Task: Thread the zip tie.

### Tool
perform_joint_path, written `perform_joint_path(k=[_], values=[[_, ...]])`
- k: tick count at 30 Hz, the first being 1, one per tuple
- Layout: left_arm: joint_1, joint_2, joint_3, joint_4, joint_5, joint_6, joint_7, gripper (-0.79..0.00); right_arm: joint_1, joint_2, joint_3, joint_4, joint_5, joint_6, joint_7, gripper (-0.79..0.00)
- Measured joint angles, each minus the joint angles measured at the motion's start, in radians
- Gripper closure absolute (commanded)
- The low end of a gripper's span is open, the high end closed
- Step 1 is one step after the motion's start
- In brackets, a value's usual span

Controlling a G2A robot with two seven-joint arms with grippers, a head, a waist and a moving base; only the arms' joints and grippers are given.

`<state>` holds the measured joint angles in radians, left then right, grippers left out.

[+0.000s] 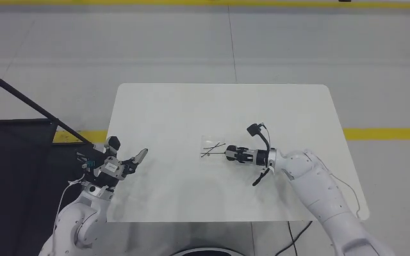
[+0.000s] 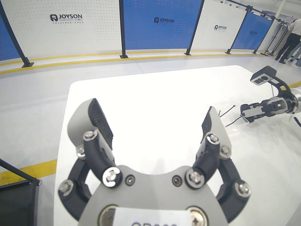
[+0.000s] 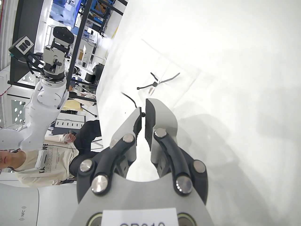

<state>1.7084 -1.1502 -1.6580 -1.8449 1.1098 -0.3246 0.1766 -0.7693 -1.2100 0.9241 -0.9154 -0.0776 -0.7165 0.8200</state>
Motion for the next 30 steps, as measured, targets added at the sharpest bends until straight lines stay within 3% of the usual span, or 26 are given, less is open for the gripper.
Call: perform_joint_path(k=[10,19,25,30], values=[[0.000,0.000,0.000,0.000,0.000,0.000,0.000,-0.785,-0.025,0.015,0.032,-0.028,-0.015,-0.050,-0.023,0.000],[-0.011,0.001,0.009,-0.023,0.014,-0.019,-0.019,-0.785,-0.136,0.075,0.149,-0.208,-0.126,-0.224,-0.033,0.000],[-0.058,0.011,0.015,-0.065,0.056,-0.168,-0.068,-0.785,-0.243,0.128,0.259,-0.412,-0.220,-0.257,0.025,0.000],[-0.123,0.023,0.047,-0.080,0.101,-0.345,-0.124,-0.785,-0.335,0.189,0.298,-0.624,-0.265,-0.192,0.091,0.000]])
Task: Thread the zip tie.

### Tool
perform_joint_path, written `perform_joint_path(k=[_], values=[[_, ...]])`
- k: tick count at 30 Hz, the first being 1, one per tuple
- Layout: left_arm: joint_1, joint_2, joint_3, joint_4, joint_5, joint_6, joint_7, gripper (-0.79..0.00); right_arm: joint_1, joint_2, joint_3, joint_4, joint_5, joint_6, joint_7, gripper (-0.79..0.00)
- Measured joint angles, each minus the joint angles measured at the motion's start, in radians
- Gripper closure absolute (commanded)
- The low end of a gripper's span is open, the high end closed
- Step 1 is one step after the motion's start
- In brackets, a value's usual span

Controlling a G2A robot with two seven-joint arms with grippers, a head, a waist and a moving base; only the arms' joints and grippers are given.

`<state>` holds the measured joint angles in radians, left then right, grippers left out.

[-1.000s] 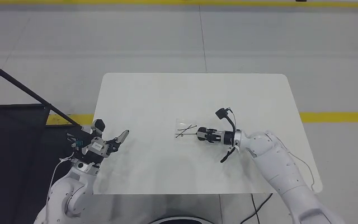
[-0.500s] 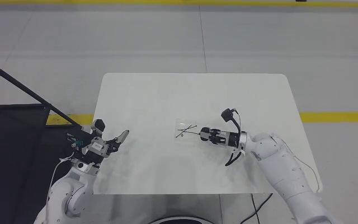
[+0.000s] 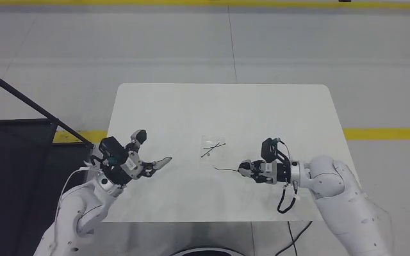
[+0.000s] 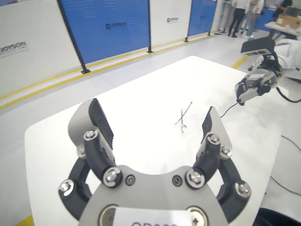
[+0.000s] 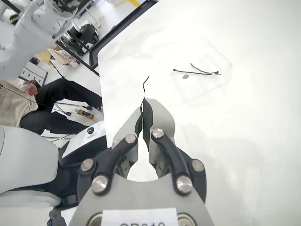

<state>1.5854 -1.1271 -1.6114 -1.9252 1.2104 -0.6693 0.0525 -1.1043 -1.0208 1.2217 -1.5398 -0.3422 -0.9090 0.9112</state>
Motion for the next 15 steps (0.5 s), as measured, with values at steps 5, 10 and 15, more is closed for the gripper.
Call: perform_joint_path(k=[5,10,15], values=[[-0.069,0.010,0.051,0.003,0.063,-0.153,-0.066,-0.785,-0.043,0.069,0.003,-0.163,0.035,0.083,0.083,0.000],[-0.095,0.015,0.079,-0.005,0.098,-0.218,-0.082,-0.785,-0.056,0.117,-0.017,-0.259,0.074,0.117,0.117,0.000],[-0.094,0.015,0.078,-0.005,0.097,-0.216,-0.082,-0.785,-0.056,0.116,-0.017,-0.256,0.073,0.117,0.117,0.000]])
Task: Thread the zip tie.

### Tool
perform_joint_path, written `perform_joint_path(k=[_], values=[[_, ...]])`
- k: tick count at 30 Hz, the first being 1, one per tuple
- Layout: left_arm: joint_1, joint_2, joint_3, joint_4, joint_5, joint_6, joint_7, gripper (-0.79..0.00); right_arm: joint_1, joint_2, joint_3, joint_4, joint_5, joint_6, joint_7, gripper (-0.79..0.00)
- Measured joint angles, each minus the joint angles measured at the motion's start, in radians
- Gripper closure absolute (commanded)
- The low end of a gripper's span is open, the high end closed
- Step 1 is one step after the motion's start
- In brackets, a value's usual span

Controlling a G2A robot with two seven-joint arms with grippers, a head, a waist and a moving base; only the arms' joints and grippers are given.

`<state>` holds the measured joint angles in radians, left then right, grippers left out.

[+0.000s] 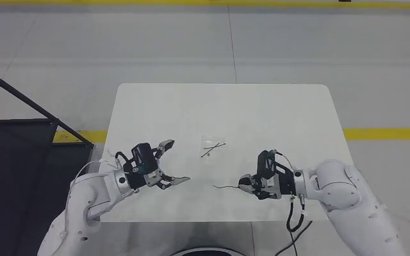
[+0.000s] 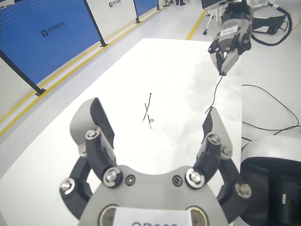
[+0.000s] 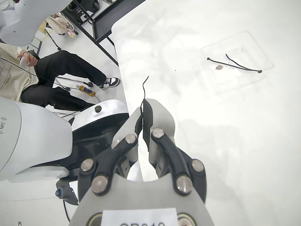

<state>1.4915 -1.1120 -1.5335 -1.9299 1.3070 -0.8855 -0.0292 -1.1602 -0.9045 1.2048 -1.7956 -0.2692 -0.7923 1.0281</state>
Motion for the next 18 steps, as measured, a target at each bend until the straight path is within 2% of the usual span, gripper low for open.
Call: perform_joint_path(k=[5,9,13,18], values=[[0.004,0.000,0.008,-0.001,-0.007,-0.006,0.002,-0.785,-0.002,0.000,-0.001,-0.001,-0.004,0.006,-0.006,0.000],[-0.024,0.005,0.044,0.034,-0.021,-0.077,-0.035,-0.785,0.004,-0.002,-0.016,-0.036,-0.021,0.067,-0.023,0.000],[-0.100,0.009,0.119,0.088,-0.061,-0.128,-0.091,-0.785,0.055,0.003,-0.037,-0.058,0.042,0.115,0.079,0.000],[-0.194,0.038,0.249,0.112,-0.125,-0.127,-0.136,-0.785,0.162,0.009,-0.094,-0.063,0.125,0.233,0.233,0.000]])
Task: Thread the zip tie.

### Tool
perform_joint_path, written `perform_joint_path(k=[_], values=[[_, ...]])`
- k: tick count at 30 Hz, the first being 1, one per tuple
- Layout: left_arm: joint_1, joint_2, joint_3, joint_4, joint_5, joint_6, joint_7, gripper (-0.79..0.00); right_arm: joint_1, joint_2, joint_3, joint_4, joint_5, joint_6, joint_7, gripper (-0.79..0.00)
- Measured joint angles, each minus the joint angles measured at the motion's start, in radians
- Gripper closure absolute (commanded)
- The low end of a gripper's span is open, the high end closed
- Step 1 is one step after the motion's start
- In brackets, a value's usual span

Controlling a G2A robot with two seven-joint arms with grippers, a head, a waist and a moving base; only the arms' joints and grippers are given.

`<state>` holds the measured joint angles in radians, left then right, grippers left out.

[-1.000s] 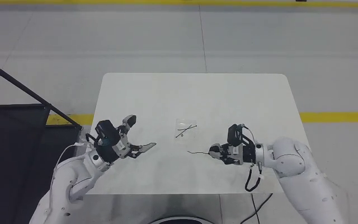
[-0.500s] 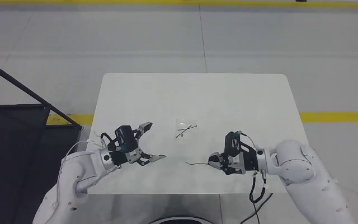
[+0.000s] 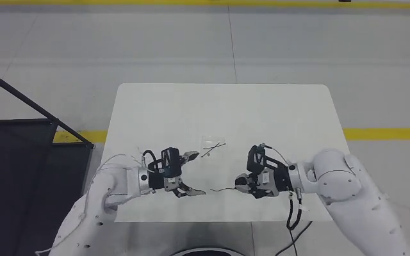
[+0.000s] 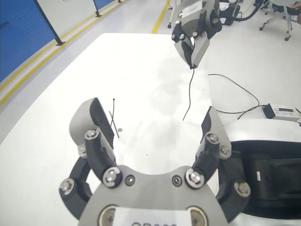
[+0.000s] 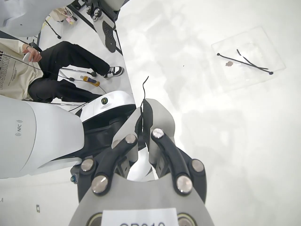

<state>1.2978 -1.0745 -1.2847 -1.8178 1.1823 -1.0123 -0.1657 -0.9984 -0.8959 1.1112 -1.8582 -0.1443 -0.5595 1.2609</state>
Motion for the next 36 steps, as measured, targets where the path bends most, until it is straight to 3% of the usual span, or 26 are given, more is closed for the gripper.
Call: perform_joint_path(k=[10,12,13,23,36], values=[[-0.133,0.078,0.185,0.052,-0.120,0.000,-0.045,-0.523,0.131,0.002,-0.084,0.032,0.050,0.056,0.056,0.000],[-0.147,0.092,0.207,0.063,-0.137,0.000,-0.043,-0.382,0.143,0.001,-0.093,0.038,0.050,0.057,0.057,0.000],[-0.152,0.097,0.216,0.067,-0.143,0.000,-0.042,-0.369,0.147,0.001,-0.097,0.040,0.049,0.058,0.057,0.000],[-0.202,0.141,0.291,0.102,-0.161,0.000,-0.007,-0.369,0.184,-0.007,-0.148,0.046,0.029,0.068,0.050,0.000],[-0.250,0.151,0.347,0.149,-0.154,0.000,0.038,-0.357,0.223,-0.018,-0.196,0.040,0.017,0.090,0.032,0.000]])
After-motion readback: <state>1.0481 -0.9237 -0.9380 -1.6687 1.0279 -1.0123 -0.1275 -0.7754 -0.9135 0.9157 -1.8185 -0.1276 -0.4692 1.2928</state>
